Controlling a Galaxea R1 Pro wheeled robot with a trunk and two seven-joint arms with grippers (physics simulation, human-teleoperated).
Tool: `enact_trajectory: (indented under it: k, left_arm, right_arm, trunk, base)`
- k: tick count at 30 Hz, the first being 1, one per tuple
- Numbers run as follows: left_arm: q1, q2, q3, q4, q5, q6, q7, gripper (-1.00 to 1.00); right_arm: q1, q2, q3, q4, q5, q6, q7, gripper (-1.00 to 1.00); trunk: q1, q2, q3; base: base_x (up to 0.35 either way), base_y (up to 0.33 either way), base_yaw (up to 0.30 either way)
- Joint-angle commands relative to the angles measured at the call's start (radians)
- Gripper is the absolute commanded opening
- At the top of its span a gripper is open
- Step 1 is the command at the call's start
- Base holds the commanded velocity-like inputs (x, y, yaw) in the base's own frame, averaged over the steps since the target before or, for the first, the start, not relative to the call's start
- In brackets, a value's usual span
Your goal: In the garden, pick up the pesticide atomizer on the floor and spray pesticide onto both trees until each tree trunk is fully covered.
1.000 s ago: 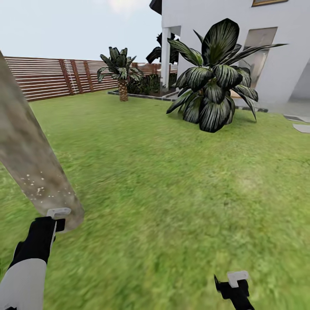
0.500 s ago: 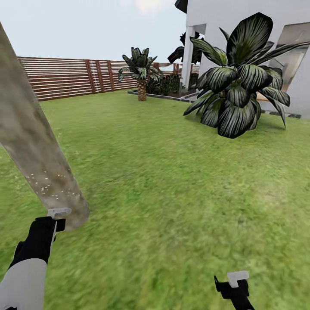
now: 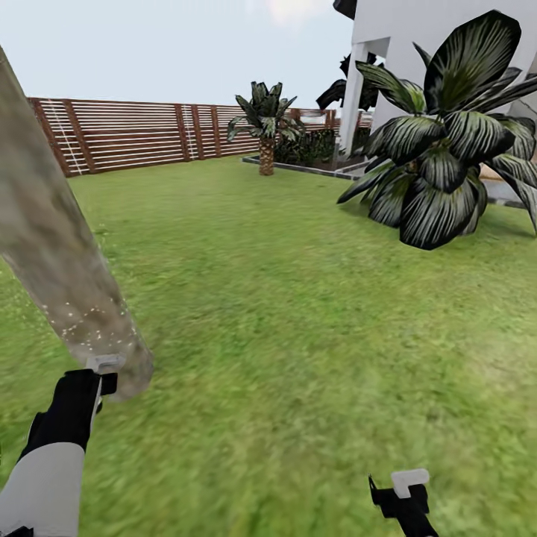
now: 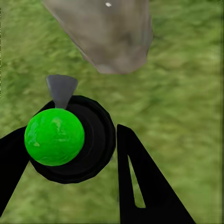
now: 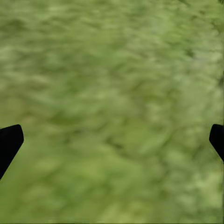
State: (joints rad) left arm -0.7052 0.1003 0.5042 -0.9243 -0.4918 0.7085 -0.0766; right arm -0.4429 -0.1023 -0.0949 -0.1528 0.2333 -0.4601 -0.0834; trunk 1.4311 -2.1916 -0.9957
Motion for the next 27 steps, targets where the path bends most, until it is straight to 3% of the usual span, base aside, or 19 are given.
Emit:
enact_trajectory:
  k: [1,12,14,18,22,27]
  left_arm:
    - [-0.004,-0.002,-0.001,-0.003,-0.011,0.006,-0.008,-1.00]
    - [-0.109,0.004,-0.006,-0.065,-0.017,0.121,-0.006,-1.00]
    - [-0.119,0.007,-0.044,-0.069,-0.017,0.153,-0.006,-1.00]
    - [-0.121,0.001,-0.080,-0.070,-0.016,0.164,-0.006,-1.00]
    - [-0.111,0.001,-0.083,-0.070,-0.014,0.163,-0.008,-1.00]
    - [-0.068,0.011,-0.075,-0.069,-0.010,0.150,-0.025,-1.00]
  right_arm:
    - [0.000,0.000,-0.008,0.001,0.011,-0.003,-0.002,1.00]
    - [0.000,0.001,-0.008,0.001,0.011,-0.003,-0.003,1.00]
    - [0.000,0.001,-0.008,0.001,0.011,-0.003,-0.003,1.00]
    - [0.000,0.001,-0.008,0.001,0.011,-0.003,-0.003,1.00]
    - [0.000,0.001,-0.008,0.001,0.011,-0.003,-0.003,1.00]
    - [0.000,0.000,-0.007,0.000,0.011,-0.003,0.000,1.00]
  trunk:
    - [0.000,0.000,-0.001]
    - [0.000,0.000,-0.001]
    - [0.000,0.000,-0.001]
    - [0.000,0.000,-0.001]
    - [0.000,0.000,-0.001]
    - [0.000,0.000,-0.001]
  base:
    - [0.216,-0.268,0.256]
    - [0.214,-0.267,0.274]
    - [0.214,-0.263,0.276]
    - [0.192,-0.198,0.276]
    - [-0.006,-0.026,0.184]
    - [-0.307,-0.002,0.016]
